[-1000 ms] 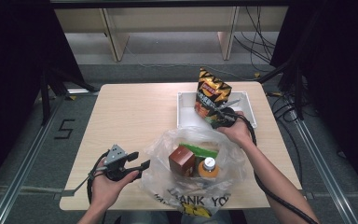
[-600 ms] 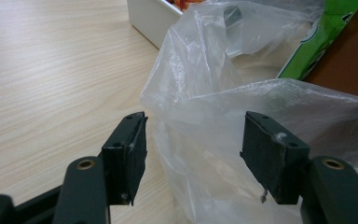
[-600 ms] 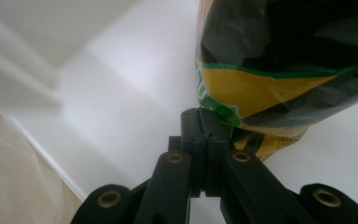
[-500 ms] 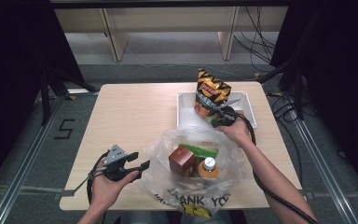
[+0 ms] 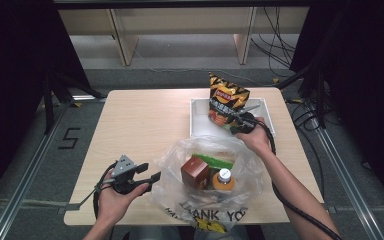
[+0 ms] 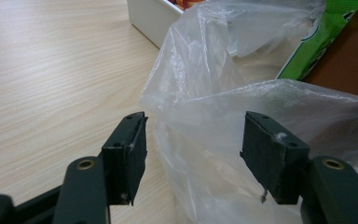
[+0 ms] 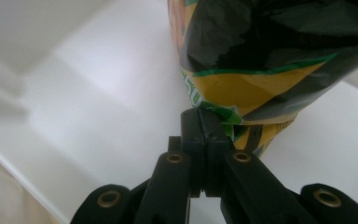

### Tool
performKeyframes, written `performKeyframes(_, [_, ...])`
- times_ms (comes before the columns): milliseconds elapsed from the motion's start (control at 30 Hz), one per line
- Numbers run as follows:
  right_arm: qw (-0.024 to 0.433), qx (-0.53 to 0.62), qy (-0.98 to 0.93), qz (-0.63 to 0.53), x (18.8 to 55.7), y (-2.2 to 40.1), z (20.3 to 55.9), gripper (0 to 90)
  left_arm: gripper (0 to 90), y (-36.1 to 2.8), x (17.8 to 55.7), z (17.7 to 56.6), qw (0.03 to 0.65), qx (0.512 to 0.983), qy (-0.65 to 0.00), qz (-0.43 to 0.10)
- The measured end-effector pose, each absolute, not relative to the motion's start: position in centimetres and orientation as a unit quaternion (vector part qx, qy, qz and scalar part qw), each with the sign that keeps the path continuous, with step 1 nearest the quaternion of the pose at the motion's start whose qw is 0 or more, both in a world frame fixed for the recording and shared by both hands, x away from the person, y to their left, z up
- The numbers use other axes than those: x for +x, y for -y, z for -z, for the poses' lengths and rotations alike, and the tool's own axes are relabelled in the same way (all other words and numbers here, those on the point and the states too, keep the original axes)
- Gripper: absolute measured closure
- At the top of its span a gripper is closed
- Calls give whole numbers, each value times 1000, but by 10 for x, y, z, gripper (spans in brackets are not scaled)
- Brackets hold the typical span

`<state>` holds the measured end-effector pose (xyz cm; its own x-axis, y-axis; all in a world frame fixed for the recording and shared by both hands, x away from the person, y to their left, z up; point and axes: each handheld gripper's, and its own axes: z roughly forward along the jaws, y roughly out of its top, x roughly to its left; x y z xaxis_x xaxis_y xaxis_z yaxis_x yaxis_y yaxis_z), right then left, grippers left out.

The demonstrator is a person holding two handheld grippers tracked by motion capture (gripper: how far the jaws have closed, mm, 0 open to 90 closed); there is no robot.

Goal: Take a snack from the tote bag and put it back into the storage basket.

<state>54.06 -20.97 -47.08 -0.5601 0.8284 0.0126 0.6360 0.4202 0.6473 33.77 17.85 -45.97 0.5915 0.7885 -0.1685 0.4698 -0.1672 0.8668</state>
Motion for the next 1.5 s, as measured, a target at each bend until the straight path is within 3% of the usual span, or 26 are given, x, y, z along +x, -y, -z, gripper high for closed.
performKeyframes(700, [196,448,-820,-298,555,226,471,884,396,-178,337,460,491,744,-423,-161])
performKeyframes(800, [181,463,-820,-284,553,226,468,883,397,-177,337,459,489,745,-424,-161])
performKeyframes(1133, [198,441,-823,-297,549,227,466,879,398,-178,337,459,490,746,-420,-164])
performKeyframes(1500, [171,442,-830,-293,546,221,466,899,401,-177,336,458,490,745,-424,-162])
